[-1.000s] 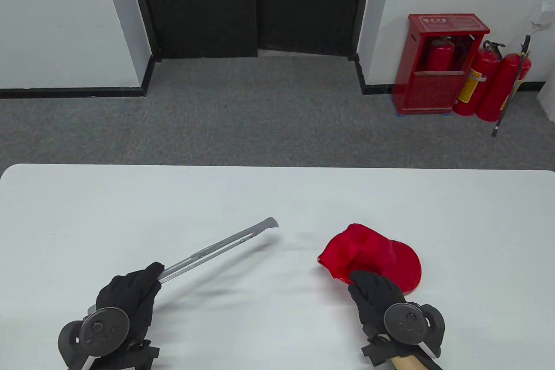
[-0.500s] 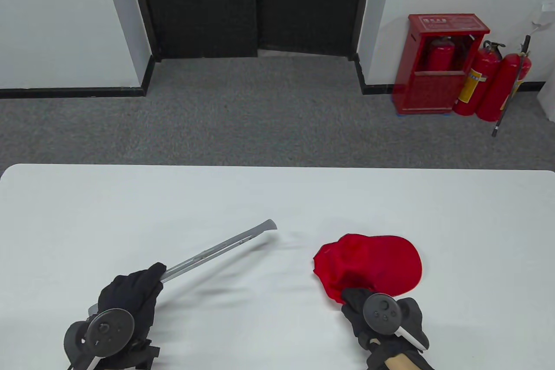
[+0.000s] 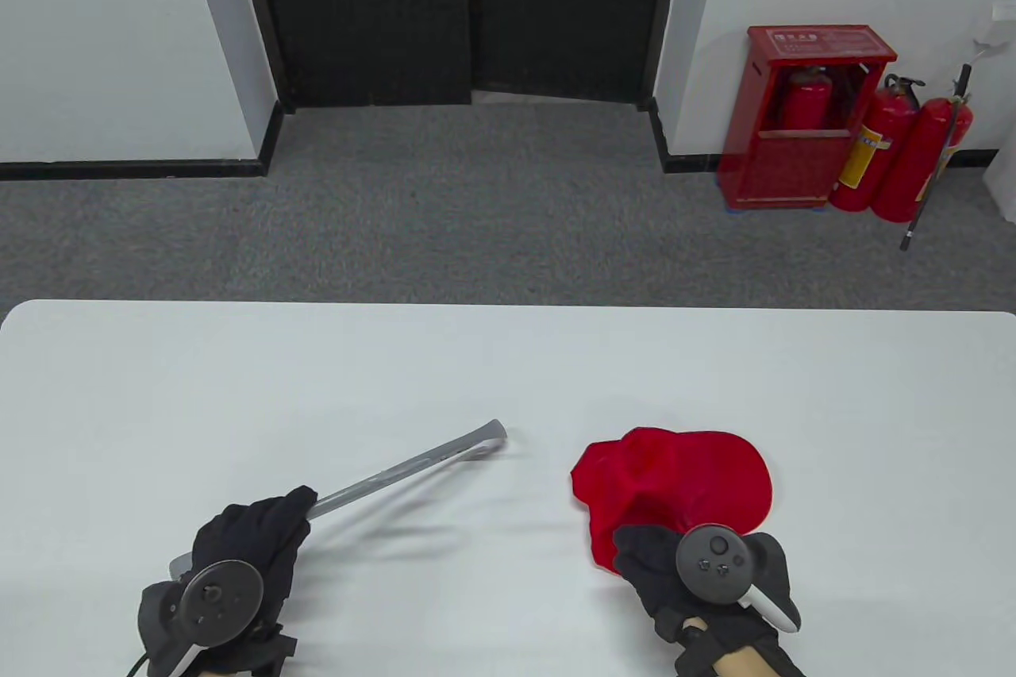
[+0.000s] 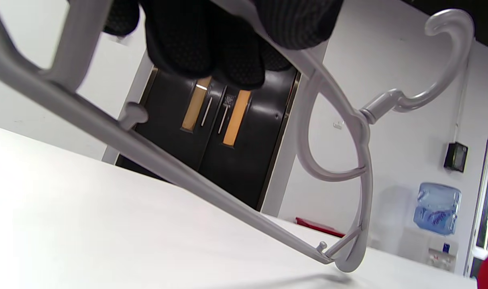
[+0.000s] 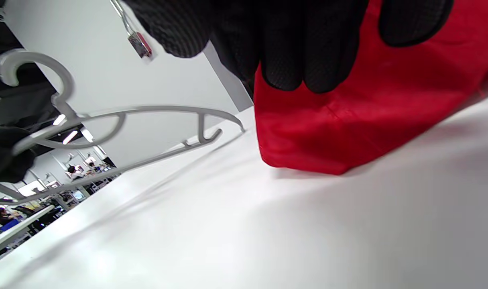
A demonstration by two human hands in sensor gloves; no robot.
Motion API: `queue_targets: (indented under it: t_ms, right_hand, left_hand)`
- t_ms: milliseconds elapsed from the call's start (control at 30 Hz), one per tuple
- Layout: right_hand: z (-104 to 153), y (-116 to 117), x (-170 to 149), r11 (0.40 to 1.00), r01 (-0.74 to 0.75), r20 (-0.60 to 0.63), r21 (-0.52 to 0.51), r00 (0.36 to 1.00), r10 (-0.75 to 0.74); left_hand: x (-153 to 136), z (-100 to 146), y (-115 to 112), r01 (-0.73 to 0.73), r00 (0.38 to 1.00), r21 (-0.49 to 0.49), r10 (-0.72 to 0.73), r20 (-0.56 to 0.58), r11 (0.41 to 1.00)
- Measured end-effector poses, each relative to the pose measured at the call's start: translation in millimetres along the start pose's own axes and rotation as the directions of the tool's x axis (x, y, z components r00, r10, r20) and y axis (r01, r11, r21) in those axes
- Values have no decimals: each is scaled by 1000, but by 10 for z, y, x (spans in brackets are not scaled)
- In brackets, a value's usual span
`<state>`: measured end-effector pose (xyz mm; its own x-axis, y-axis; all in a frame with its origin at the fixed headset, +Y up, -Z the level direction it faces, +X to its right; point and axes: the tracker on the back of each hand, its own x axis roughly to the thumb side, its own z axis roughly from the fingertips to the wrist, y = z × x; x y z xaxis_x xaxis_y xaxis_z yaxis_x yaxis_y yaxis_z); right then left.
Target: Remove the baseball cap from gray hanger
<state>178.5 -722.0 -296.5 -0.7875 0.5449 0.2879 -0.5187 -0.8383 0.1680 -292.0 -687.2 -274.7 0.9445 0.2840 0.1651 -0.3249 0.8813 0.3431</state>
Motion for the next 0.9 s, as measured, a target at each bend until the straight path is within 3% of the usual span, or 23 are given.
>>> queue_targets:
  t_ms: [333,533,733,900]
  right_hand:
    - [10,9,19,999,35,16,23,999,-35]
    - [10,14,15,998,63,17,25,998,-64]
    - [11,5,10,998,61,18,31,998,-61]
    - [18,-19,-4,996,80,13,27,997,-80]
  left_hand:
    - [5,-40,-297,26,1000,-242,-30,-11,970]
    - [-112,-46,-480,26,997,-416,-55,-59,909]
    - [-208,-34,-593,34,989,-525,-106,-107,850]
    - [-269,-38,-620,63,979,-554,-159,-127,830]
